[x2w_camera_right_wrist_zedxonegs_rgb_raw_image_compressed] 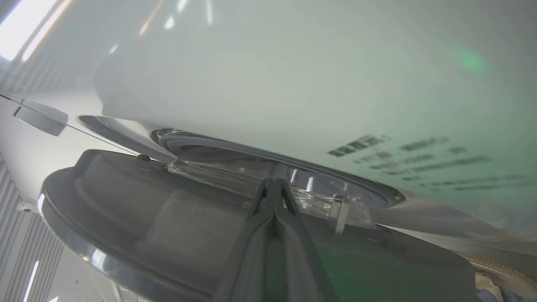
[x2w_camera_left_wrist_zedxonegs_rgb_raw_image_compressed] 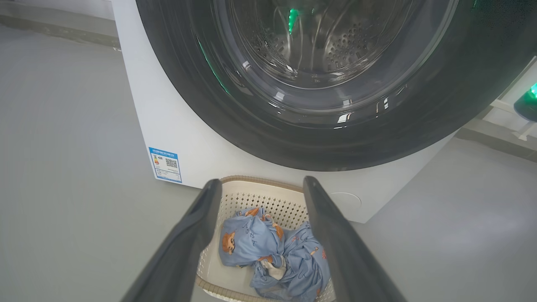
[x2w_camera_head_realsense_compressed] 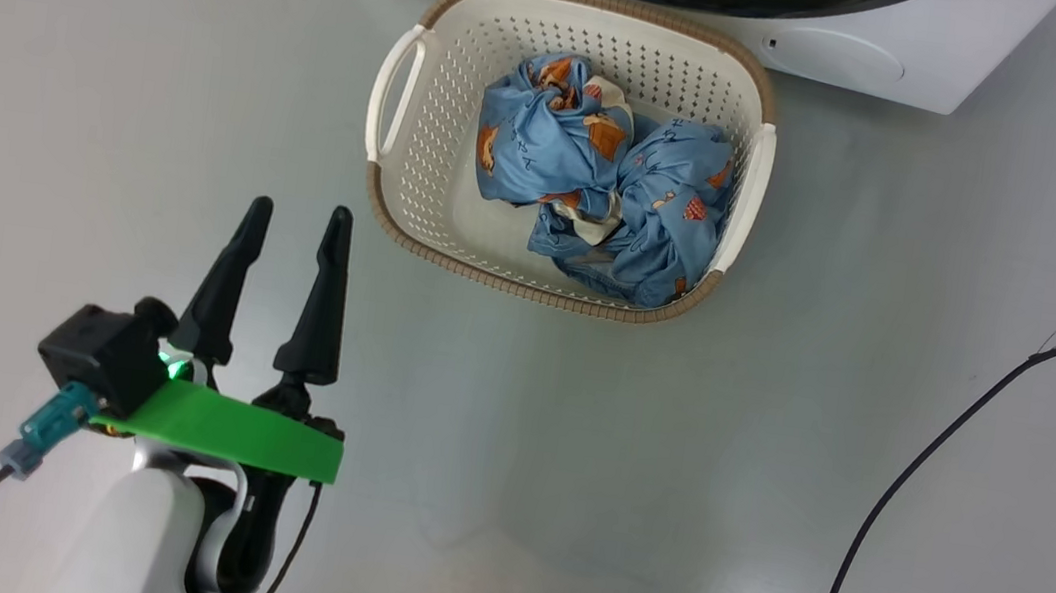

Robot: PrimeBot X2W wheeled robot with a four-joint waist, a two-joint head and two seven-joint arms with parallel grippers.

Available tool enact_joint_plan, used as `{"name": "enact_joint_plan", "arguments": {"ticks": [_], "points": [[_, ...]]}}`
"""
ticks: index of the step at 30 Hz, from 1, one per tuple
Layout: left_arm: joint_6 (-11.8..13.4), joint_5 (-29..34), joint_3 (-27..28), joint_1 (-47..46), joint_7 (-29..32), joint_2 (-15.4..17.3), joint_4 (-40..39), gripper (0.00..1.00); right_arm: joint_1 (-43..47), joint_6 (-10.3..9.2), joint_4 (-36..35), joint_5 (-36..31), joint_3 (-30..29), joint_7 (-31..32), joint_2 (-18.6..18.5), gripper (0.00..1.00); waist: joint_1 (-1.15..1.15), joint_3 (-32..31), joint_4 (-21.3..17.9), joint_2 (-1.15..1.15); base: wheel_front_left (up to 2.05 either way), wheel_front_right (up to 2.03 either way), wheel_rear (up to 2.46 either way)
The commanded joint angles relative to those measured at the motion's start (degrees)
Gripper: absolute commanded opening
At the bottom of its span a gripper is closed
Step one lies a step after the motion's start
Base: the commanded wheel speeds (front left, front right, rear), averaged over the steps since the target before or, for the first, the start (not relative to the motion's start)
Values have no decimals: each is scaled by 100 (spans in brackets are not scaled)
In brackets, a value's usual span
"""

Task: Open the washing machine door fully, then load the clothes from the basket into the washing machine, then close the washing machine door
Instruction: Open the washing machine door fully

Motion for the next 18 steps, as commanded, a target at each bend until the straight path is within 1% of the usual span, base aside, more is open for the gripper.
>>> {"name": "enact_joint_plan", "arguments": {"ticks": [1,18], "points": [[-15,2,209,-28,-36,157,-133,100,58,9,-175,-36,100,82,203,0,0,-37,-24,0,0,0,0],[-15,204,249,100,-36,156,-97,100,491,9,-195,-43,358,388,351,0,0,-349,-168,0,0,0,0]]}}
